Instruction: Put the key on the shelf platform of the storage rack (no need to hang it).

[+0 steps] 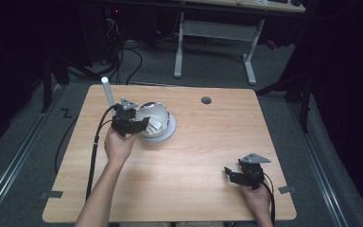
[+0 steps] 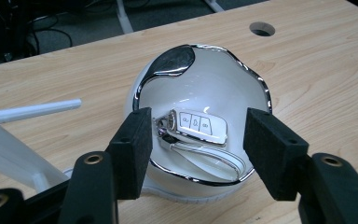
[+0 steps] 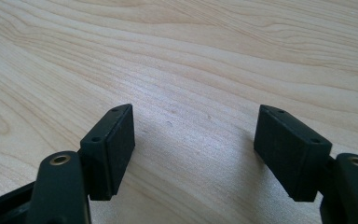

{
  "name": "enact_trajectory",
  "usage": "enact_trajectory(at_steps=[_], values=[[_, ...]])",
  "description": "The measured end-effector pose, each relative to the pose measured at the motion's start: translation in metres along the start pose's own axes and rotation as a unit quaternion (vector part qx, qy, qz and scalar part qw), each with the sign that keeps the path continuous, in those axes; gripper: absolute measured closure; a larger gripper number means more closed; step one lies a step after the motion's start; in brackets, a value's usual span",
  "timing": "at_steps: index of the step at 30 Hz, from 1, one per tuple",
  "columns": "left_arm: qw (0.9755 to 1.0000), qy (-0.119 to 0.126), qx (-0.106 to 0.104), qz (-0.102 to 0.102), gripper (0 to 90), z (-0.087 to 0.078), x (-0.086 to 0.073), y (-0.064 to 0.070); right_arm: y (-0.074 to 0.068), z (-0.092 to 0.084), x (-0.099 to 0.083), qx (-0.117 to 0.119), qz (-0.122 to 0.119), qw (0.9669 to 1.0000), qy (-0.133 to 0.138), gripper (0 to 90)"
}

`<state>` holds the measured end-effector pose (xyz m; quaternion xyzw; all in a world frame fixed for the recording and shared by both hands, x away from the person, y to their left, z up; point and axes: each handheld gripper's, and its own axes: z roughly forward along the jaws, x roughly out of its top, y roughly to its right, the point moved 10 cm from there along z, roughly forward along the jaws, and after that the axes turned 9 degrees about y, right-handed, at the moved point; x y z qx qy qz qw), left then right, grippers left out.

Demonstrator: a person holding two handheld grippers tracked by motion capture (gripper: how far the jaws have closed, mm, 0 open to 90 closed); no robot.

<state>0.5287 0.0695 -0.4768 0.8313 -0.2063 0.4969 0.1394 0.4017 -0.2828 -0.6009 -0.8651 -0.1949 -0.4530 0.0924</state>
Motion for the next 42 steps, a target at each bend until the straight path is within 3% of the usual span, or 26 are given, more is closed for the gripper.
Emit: enact_trajectory(at_steps=[25,42], values=[[0.9995,0.021,-0.007,-0.021,42.3,-0.037,-0.011,-0.009,0.000,0.000,0.000,0.000,0.000,1.0000,0.000,29.3],[0.9991,0.036,-0.010,-0.023,41.9,-0.063,-0.024,-0.009,0.000,0.000,0.000,0.000,0.000,1.0000,-0.001,29.3]])
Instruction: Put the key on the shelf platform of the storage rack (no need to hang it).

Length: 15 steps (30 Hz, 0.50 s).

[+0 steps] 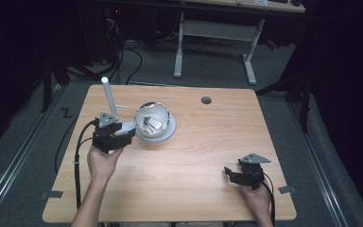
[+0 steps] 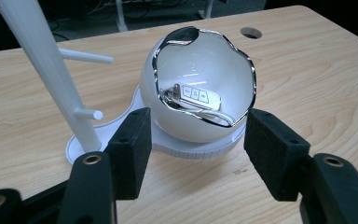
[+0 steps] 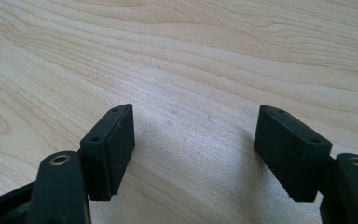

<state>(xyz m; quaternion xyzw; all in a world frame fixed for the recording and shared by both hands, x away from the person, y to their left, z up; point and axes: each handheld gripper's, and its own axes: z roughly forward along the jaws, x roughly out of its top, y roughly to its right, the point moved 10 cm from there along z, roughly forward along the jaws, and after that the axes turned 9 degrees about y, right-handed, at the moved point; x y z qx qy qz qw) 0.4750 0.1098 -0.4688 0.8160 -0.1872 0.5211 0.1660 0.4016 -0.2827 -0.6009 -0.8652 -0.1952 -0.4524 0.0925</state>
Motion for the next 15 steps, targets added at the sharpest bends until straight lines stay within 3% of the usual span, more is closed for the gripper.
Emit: enact_trajectory(at_steps=[7,15], values=[[0.9998,0.012,0.000,-0.017,41.7,-0.010,-0.005,0.000,0.000,0.000,0.000,0.000,0.000,1.0000,0.000,29.3],[0.9995,0.010,-0.003,-0.028,41.6,-0.019,-0.019,0.001,0.000,0.000,0.000,0.000,0.000,1.0000,0.000,29.3]])
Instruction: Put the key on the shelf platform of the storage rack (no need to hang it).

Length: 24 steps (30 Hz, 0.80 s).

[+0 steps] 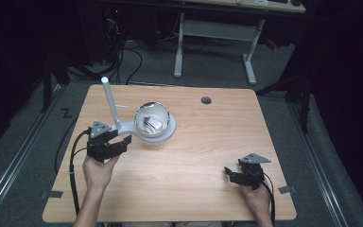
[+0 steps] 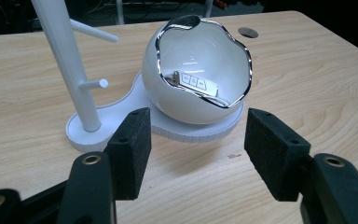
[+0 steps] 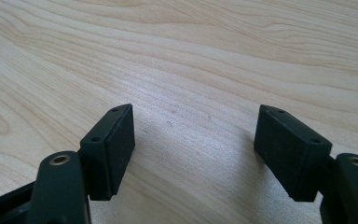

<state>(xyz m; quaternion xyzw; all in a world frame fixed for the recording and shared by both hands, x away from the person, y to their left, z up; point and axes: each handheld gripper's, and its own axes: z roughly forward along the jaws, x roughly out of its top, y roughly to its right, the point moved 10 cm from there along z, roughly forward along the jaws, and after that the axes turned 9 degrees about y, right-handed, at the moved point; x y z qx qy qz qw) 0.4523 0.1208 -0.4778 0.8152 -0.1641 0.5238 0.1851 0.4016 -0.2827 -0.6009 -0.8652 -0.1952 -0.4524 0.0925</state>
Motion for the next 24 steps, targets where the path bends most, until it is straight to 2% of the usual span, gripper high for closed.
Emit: enact_trajectory(at_steps=[14,24], values=[[0.9999,-0.005,-0.012,0.001,41.2,-0.009,-0.016,0.010,0.000,0.000,0.000,0.000,0.000,1.0000,0.000,29.3],[0.9998,-0.009,-0.017,-0.008,41.1,-0.013,-0.033,0.014,0.000,0.000,0.000,0.000,0.000,1.0000,0.000,29.3]])
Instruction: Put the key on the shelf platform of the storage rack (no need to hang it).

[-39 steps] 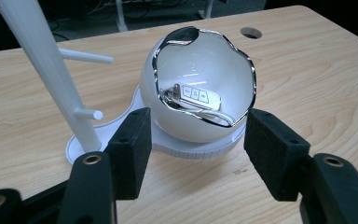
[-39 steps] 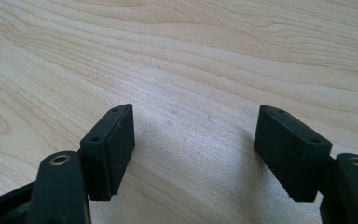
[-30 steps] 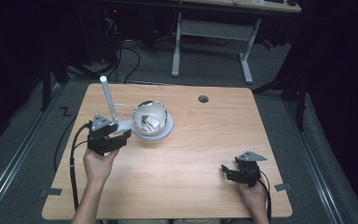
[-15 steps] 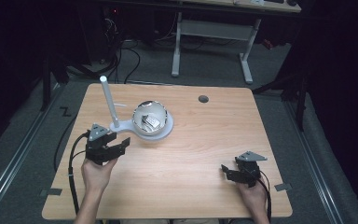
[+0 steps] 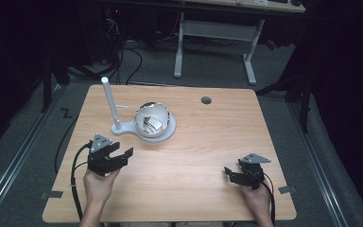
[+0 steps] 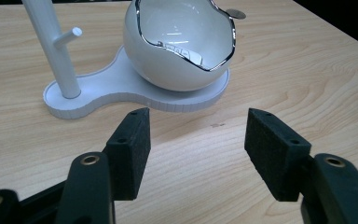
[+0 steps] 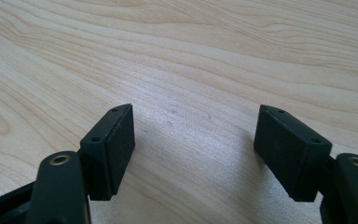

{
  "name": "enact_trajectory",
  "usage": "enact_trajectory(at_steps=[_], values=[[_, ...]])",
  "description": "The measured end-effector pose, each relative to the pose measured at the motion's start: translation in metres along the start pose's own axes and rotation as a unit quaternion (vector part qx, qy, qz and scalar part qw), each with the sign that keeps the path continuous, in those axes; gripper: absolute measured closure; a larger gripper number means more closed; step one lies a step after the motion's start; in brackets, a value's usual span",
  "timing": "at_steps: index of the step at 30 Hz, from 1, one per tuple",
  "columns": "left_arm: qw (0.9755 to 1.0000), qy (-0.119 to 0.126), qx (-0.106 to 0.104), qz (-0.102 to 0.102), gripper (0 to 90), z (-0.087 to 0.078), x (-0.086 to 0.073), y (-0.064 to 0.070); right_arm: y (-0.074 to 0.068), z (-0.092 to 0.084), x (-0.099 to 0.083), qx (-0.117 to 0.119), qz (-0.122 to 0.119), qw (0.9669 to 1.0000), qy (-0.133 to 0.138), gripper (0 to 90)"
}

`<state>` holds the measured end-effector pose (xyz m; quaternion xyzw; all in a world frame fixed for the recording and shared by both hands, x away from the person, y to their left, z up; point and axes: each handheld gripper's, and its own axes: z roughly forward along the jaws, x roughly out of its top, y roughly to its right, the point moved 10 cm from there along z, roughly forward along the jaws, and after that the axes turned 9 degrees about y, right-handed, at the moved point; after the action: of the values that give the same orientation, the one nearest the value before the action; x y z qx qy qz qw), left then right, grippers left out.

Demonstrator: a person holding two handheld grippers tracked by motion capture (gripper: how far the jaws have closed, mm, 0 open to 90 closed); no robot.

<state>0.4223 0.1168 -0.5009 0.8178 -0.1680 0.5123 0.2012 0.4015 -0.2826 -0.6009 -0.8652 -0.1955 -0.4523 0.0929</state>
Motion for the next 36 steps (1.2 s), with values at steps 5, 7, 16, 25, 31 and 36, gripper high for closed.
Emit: enact_trajectory(at_steps=[5,7,16,25,31,36], values=[[1.0000,-0.008,0.001,0.003,41.1,0.001,-0.007,0.001,0.000,0.000,0.000,0.000,0.000,1.0000,0.001,29.3],[1.0000,-0.009,0.000,0.002,41.1,0.001,-0.009,0.001,0.000,0.000,0.000,0.000,0.000,1.0000,0.000,29.3],[0.9999,-0.016,0.000,0.004,41.1,0.004,-0.019,0.004,0.000,0.000,0.000,0.000,0.000,1.0000,0.000,29.3],[0.9998,-0.018,-0.001,-0.005,41.0,0.008,-0.030,0.008,0.000,0.000,0.000,0.000,0.000,1.0000,0.000,29.3],[0.9998,-0.021,0.000,-0.004,40.9,0.011,-0.035,0.010,0.000,0.000,0.000,0.000,0.000,1.0000,0.000,29.3],[0.9996,-0.026,-0.001,-0.004,40.9,0.012,-0.041,0.010,0.000,0.000,0.000,0.000,0.000,1.0000,0.000,29.3]])
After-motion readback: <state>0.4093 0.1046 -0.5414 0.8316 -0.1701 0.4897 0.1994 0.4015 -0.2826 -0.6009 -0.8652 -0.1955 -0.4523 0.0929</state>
